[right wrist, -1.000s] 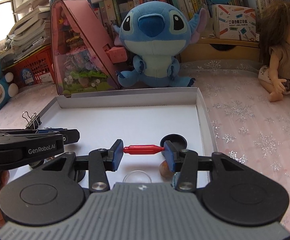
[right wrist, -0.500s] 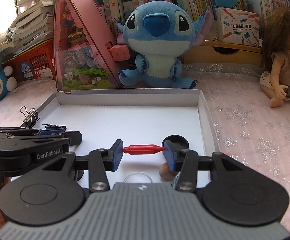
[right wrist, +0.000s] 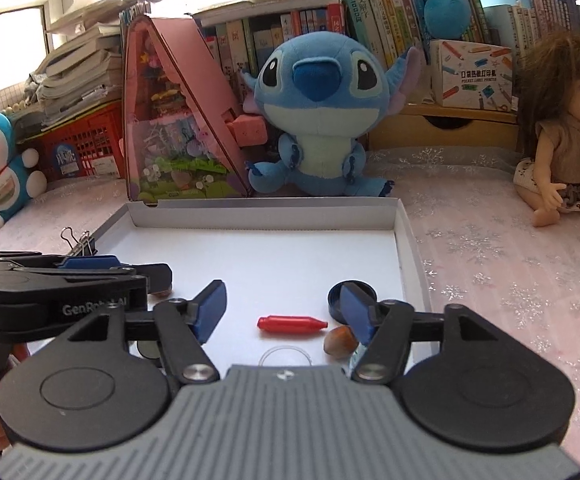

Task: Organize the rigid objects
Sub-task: 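Open both grippers to drop the crayon and walnut into the tray, then move both grippers back toward the black lid and the second red crayon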

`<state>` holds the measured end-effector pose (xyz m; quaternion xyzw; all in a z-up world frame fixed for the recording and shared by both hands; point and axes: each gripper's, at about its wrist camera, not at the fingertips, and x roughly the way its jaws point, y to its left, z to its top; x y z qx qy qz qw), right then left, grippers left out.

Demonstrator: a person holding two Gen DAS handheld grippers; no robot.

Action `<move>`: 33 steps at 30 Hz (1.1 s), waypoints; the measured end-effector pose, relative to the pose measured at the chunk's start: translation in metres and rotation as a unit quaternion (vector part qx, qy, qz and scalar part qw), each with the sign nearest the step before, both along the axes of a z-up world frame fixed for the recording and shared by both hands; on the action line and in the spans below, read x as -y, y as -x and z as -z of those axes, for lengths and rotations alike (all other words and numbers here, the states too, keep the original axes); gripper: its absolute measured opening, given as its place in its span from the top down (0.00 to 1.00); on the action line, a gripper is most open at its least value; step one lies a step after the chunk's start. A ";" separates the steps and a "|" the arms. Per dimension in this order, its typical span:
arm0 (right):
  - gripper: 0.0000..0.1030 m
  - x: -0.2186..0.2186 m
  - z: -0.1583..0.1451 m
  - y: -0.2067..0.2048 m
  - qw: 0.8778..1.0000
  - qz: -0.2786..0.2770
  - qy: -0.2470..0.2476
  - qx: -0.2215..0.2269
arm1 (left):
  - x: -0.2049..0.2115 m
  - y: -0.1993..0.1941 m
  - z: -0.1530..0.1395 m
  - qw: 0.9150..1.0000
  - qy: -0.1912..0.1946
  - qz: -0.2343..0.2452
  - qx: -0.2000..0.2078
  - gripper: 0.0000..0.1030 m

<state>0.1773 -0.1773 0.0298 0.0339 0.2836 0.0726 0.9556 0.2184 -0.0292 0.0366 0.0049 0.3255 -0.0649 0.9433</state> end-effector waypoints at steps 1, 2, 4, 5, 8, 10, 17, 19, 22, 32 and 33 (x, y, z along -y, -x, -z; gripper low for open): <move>0.23 0.000 -0.001 0.002 1.000 0.000 0.002 0.002 | 0.000 0.002 -0.001 1.000 0.000 0.001 0.001 0.51; 0.22 0.000 -0.002 0.004 1.000 0.000 0.005 0.003 | 0.000 0.004 -0.003 1.000 -0.001 0.001 0.002 0.50; 0.20 0.001 -0.004 0.009 1.000 0.000 0.009 0.009 | -0.001 0.008 -0.005 1.000 -0.001 0.002 0.004 0.49; 0.19 0.001 -0.005 0.011 1.000 0.000 0.012 0.012 | -0.002 0.011 -0.006 1.000 -0.001 0.003 0.005 0.48; 0.17 0.002 -0.009 0.020 1.000 -0.002 0.018 0.021 | -0.003 0.019 -0.010 1.000 -0.001 0.008 0.009 0.44; 0.16 0.002 -0.011 0.026 1.000 -0.003 0.018 0.024 | -0.004 0.025 -0.012 1.000 -0.001 0.007 0.011 0.41; 0.15 0.000 -0.019 0.046 0.999 -0.011 0.020 0.039 | -0.009 0.047 -0.022 1.000 -0.009 0.010 0.027 0.28; 0.14 -0.001 -0.022 0.053 0.999 -0.014 0.021 0.044 | -0.011 0.054 -0.024 0.999 -0.011 0.011 0.035 0.25; 0.14 -0.002 -0.026 0.062 0.998 -0.018 0.019 0.049 | -0.014 0.064 -0.028 0.999 -0.007 0.011 0.040 0.24; 0.11 -0.005 -0.030 0.086 0.998 -0.031 0.017 0.056 | -0.024 0.093 -0.032 0.999 0.011 0.006 0.042 0.24; 0.11 -0.005 -0.030 0.089 0.998 -0.033 0.019 0.058 | -0.025 0.096 -0.032 0.999 0.012 0.007 0.042 0.23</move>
